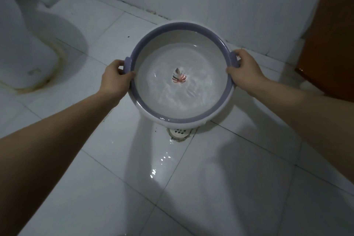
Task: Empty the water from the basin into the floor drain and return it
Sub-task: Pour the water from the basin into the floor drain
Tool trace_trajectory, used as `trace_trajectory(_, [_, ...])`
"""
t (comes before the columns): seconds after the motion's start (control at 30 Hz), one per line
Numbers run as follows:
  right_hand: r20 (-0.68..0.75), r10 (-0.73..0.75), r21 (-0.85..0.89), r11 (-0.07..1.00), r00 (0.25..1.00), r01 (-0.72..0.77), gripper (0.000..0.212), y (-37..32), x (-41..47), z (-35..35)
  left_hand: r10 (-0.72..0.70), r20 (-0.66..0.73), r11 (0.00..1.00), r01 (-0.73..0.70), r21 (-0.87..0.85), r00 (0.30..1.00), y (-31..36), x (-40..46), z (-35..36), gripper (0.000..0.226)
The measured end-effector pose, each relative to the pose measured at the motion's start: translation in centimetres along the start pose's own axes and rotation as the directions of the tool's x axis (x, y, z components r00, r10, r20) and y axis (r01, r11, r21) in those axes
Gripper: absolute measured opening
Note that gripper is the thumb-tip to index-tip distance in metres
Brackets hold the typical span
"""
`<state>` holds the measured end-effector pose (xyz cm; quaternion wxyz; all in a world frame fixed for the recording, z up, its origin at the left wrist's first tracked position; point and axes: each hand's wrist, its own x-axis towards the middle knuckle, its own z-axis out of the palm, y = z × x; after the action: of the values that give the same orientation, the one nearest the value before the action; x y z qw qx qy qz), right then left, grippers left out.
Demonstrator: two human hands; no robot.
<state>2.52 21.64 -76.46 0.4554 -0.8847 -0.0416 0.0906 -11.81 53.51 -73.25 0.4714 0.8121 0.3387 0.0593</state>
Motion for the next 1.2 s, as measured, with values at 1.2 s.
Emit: trace_trajectory(1.2, [-0.025, -0.025, -0.033, 0.999, 0.999, 0.024, 0.046, -2.3, -1.2, -0.8, 0.012, 0.016, 1.000, -0.012, 0.000, 1.000, 0.9, -1.0, -1.1, 0.043])
